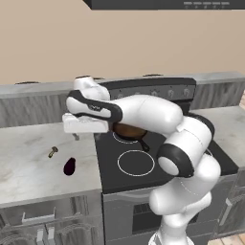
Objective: Put the mushroom and eggplant in the pan. Then turn on the rear left burner and set the heat to medium.
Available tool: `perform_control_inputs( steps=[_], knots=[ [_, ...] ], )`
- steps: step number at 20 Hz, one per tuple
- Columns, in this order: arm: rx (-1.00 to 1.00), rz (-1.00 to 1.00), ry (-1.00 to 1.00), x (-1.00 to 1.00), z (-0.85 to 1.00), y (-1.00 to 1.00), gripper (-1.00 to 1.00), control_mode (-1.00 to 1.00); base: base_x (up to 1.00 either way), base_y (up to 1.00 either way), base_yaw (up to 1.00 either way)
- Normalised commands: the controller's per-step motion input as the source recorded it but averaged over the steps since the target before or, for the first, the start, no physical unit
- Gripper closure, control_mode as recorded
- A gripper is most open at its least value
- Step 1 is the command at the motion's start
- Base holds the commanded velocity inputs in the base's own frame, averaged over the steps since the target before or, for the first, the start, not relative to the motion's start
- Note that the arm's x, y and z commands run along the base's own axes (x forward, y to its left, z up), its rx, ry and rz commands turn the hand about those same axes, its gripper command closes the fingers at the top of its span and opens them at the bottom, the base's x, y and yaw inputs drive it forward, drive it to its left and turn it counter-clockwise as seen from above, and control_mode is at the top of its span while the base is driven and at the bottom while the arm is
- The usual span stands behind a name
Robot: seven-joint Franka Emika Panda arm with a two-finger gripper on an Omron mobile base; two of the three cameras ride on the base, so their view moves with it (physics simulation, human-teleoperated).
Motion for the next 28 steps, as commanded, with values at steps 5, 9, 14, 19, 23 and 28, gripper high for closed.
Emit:
perform_control_inputs(
  steps=[5, 9, 14, 19, 23, 28],
  knots=[
    [0.00, 0.00, 0.00, 0.03, -0.29, 0.38, -1.00, -1.00, 0.00, 0.00, 0.00],
    [0.00, 0.00, 0.00, 0.13, -0.43, 0.34, -1.00, -1.00, 0.00, 0.00, 0.00],
    [0.00, 0.00, 0.00, 0.12, -0.46, 0.16, -1.00, -1.00, 0.00, 0.00, 0.00],
    [-0.01, 0.00, -0.01, 0.15, -0.29, 0.13, -1.00, -1.00, 0.00, 0.00, 0.00],
    [-0.02, 0.00, 0.00, 0.22, -0.11, 0.25, -1.00, -1.00, 0.00, 0.00, 0.00],
    [-0.01, 0.00, -0.01, 0.23, -0.22, 0.20, -1.00, -1.00, 0.00, 0.00, 0.00]
  ],
)
